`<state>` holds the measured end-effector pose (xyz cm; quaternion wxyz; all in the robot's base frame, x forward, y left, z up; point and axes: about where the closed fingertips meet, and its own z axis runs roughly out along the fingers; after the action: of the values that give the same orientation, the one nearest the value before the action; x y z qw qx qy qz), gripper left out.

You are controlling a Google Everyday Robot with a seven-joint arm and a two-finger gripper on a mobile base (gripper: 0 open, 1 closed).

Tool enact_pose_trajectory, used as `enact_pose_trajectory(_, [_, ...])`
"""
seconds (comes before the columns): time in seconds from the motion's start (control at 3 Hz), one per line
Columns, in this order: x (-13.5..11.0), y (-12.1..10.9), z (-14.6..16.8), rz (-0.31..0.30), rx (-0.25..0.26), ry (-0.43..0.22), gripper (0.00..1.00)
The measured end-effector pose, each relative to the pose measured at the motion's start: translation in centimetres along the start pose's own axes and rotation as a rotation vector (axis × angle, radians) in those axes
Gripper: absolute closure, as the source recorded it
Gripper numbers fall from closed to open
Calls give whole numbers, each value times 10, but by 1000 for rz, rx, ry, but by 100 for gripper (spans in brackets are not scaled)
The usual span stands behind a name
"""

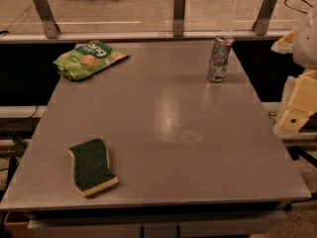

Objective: Move sponge near green rice chip bag

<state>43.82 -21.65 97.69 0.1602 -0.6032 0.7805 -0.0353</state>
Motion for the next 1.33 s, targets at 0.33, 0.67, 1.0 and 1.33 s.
enact_pose_trajectory(0.33, [0, 0, 0, 0, 0, 0, 0])
enact_pose_trajectory(0.67, [-29, 3, 16, -24, -37, -79, 0])
enact_pose_trajectory(1.0, [-90, 26, 43, -78, -108, -209, 0])
enact_pose_trajectory(1.33, [-157, 58, 62, -129, -187, -338, 0])
